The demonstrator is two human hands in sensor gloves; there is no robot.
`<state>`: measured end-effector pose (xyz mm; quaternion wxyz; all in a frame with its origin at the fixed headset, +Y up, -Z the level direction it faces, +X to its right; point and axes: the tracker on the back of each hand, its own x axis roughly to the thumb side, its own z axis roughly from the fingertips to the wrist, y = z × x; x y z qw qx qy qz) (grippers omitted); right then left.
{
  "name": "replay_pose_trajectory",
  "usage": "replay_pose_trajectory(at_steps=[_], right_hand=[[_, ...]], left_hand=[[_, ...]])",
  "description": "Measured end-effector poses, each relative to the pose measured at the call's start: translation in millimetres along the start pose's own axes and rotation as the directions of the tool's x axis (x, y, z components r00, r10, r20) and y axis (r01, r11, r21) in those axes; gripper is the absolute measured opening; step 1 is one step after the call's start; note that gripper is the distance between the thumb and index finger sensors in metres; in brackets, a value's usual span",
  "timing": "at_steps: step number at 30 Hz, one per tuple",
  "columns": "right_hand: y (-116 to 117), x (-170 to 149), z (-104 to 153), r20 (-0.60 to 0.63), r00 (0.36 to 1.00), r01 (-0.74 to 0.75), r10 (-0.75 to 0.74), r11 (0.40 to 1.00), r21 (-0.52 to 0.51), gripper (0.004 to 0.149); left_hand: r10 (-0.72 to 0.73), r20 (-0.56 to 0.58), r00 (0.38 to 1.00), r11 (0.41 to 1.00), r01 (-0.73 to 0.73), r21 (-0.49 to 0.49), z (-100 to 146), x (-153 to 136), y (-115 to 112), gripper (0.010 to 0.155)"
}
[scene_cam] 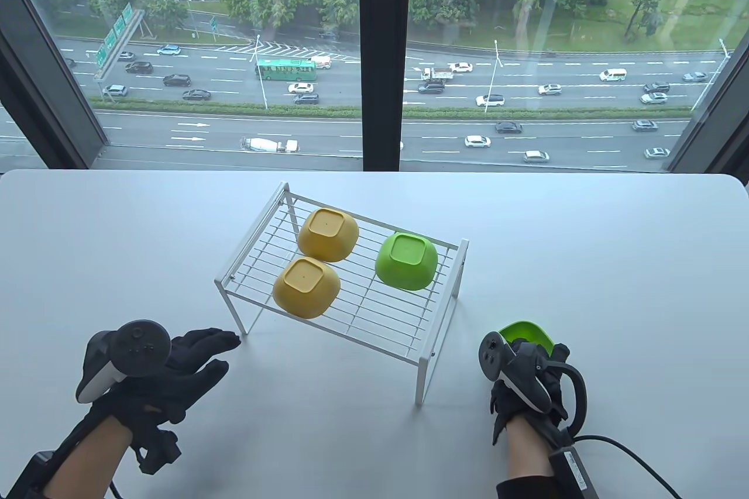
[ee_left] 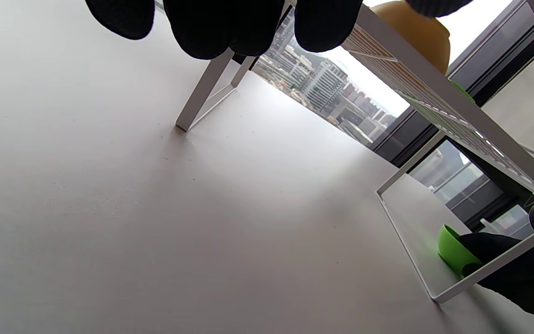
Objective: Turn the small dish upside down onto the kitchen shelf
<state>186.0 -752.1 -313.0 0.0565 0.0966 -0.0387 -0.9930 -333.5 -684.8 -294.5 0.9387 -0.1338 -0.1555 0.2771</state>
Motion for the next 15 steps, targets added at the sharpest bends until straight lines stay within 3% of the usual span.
replay_pose_trajectory(at_steps=[8,15], right_hand=[[-8,-3,3,-0.006,0.997,0.073,-0.074,0.996,-0.055,0.054],[-16,-3,9,0.002,0.988,0.154,-0.154,0.985,-0.084,0.055]], left_hand=[[0.003,0.003,1.000,1.000,-0.003,-0.005,-1,0,-1,0.068],[-0.065,-0.015,0.998,0.995,0.066,0.069,3,1,8,0.068]])
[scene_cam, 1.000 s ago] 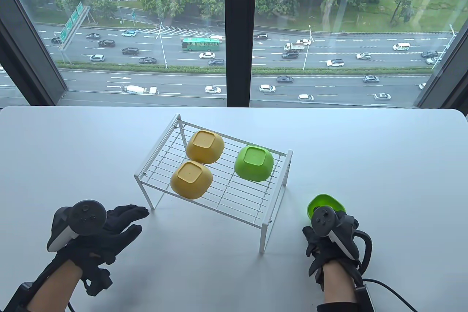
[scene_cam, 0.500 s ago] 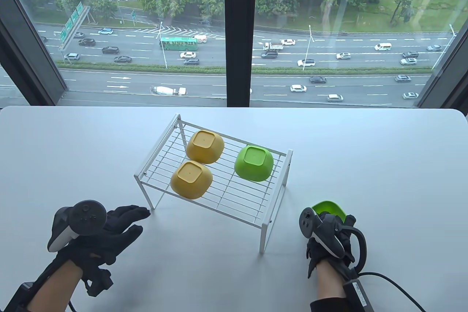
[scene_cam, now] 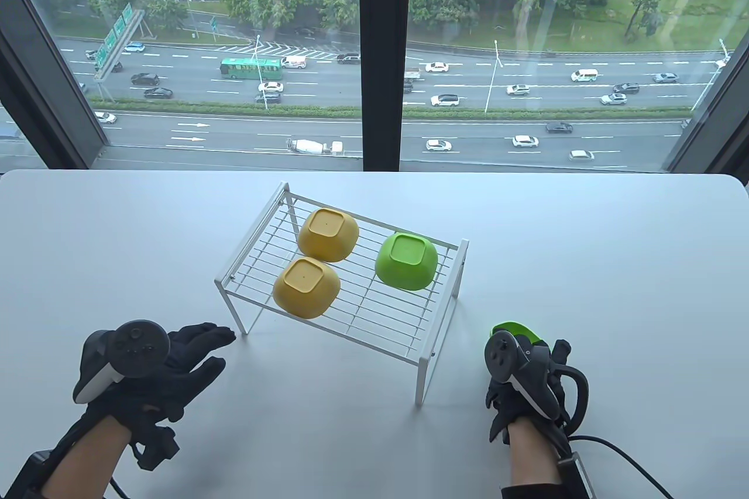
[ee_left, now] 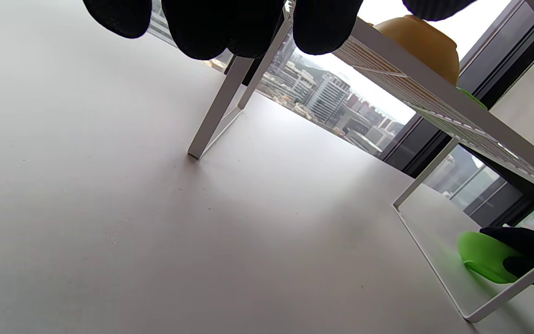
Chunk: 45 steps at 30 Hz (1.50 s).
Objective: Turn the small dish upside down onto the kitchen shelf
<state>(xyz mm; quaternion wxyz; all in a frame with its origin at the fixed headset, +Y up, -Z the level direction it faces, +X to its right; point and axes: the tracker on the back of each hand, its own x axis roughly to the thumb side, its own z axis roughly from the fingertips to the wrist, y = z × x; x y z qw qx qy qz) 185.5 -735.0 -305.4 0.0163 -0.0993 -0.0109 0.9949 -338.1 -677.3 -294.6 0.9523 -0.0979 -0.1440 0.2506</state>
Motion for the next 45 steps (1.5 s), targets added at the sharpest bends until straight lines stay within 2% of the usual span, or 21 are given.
replay_pose_trajectory(at_steps=[22,31,37,45], right_hand=[[-22,-6,9,0.035,0.982,0.189,-0.187,0.980,-0.066,0.052],[-41,-6,21,0.085,0.962,0.269,-0.258,0.950,-0.160,0.050],[-52,-4,31,0.160,0.942,0.327,-0.294,0.914,-0.242,0.048],[-63,-2,36,0.225,0.916,0.389,-0.332,0.874,-0.291,0.047]], left_hand=[[0.000,-0.004,1.000,1.000,0.000,-0.014,-1,0,-2,0.068],[-0.010,0.006,1.000,1.000,0.010,-0.027,0,1,-4,0.068],[-0.018,0.011,1.000,0.999,0.018,-0.032,0,3,-5,0.068],[-0.033,0.029,0.999,0.999,0.034,-0.022,2,8,-5,0.068]])
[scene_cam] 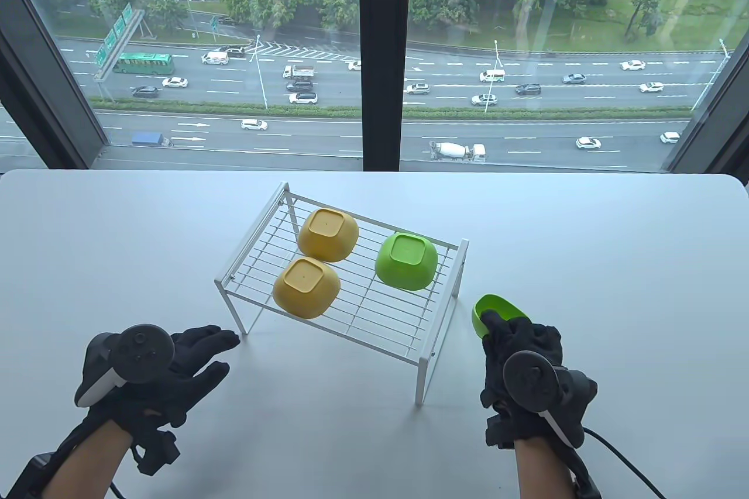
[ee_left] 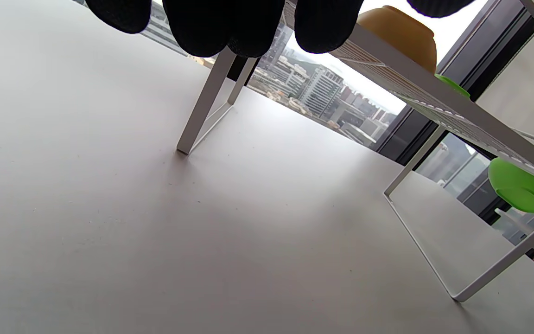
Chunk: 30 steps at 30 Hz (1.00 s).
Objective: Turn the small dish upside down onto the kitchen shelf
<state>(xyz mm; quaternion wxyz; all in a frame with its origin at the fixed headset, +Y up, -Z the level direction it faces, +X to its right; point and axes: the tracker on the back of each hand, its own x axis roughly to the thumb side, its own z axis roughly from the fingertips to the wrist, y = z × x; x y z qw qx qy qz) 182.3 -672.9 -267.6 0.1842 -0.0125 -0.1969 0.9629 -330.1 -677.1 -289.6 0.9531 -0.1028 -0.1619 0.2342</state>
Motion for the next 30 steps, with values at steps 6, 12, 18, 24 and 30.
replay_pose_trajectory(at_steps=[6,12,18,24,30], right_hand=[[-11,6,3,0.046,0.996,0.073,-0.070,0.995,-0.067,0.048],[-23,12,9,0.080,0.982,0.178,-0.171,0.980,-0.090,0.054],[-27,16,11,0.107,0.978,0.192,-0.182,0.977,-0.094,0.060],[-35,18,10,0.126,0.982,0.158,-0.140,0.978,-0.139,0.083],[-42,19,9,0.122,0.984,0.144,-0.127,0.981,-0.133,0.089]], left_hand=[[-0.006,0.007,1.000,1.000,0.006,0.016,1,2,2,0.068],[-0.007,0.007,1.000,1.000,0.007,0.023,3,1,2,0.068],[-0.020,0.008,1.000,1.000,0.020,0.016,2,1,2,0.068],[-0.019,0.006,1.000,1.000,0.019,0.008,2,1,1,0.068],[-0.007,-0.014,1.000,1.000,0.007,0.003,3,-3,0,0.068]])
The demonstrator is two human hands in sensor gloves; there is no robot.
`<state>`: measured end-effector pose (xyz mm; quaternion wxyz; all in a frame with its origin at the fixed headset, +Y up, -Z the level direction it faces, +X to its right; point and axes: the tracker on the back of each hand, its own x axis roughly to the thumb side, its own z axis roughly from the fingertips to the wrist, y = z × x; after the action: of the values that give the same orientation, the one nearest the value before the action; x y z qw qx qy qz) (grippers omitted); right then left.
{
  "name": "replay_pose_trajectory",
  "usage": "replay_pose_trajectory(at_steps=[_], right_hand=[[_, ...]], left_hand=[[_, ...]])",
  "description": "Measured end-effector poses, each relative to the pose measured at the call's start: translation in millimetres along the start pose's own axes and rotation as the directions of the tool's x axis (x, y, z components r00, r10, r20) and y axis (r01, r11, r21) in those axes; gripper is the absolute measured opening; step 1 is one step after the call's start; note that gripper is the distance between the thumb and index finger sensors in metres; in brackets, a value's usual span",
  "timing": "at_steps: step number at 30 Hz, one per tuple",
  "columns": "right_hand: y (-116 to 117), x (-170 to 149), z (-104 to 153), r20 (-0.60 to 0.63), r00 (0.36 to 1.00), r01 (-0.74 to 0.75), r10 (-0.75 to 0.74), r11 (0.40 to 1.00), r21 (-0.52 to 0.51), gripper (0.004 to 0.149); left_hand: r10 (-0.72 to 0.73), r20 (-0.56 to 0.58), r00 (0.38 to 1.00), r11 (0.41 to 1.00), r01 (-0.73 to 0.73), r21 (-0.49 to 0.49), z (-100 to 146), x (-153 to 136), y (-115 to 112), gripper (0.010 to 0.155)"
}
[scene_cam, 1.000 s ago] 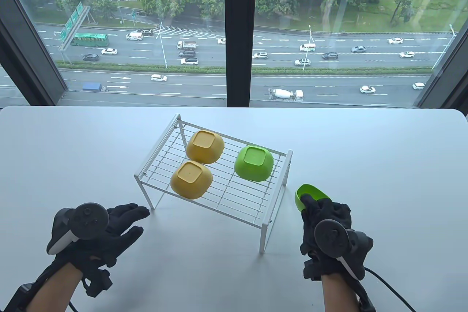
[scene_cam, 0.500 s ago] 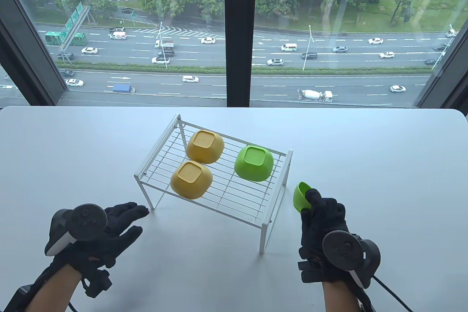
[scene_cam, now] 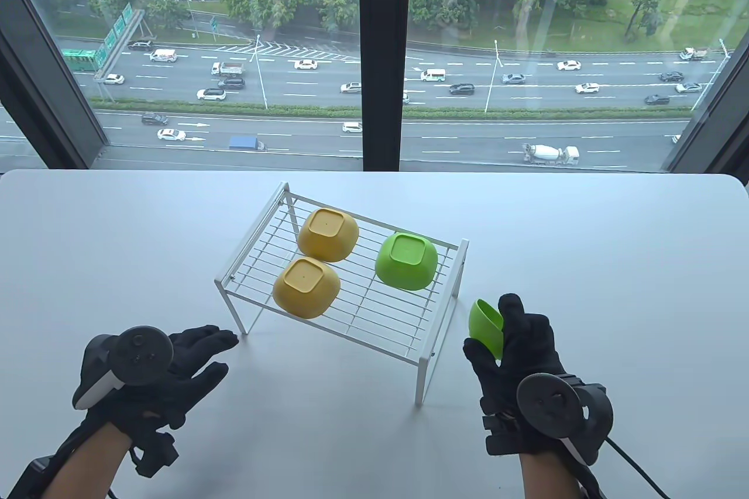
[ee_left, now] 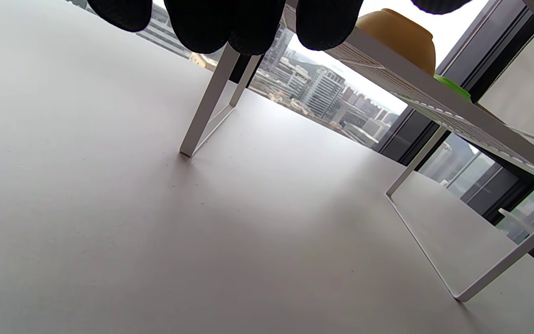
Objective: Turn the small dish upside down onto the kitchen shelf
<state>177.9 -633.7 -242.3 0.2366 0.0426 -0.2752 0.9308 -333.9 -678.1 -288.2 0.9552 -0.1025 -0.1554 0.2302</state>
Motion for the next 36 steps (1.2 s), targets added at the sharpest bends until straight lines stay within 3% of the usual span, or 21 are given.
replay_pose_trajectory(at_steps=[10,14,19,22,36], right_hand=[[-2,4,-4,0.012,0.995,-0.099,0.098,0.986,0.138,0.104],[-5,5,-4,0.015,0.995,-0.103,0.102,0.989,0.105,0.100],[-11,11,2,0.015,0.994,-0.103,0.104,0.993,-0.051,0.082],[-11,12,3,0.009,0.991,-0.137,0.137,0.990,-0.041,0.078],[-18,39,8,0.149,0.982,-0.100,0.116,0.988,-0.114,0.082]], left_hand=[[0.013,-0.016,1.000,1.000,-0.013,0.000,0,-5,1,0.068],[0.014,-0.012,1.000,1.000,-0.014,-0.010,-1,-4,1,0.068],[0.014,-0.002,1.000,1.000,-0.014,-0.012,-2,-3,0,0.068],[0.015,-0.001,1.000,1.000,-0.015,-0.017,-3,-3,-1,0.068],[0.031,-0.004,1.000,0.999,-0.031,-0.016,-3,-2,-1,0.068]])
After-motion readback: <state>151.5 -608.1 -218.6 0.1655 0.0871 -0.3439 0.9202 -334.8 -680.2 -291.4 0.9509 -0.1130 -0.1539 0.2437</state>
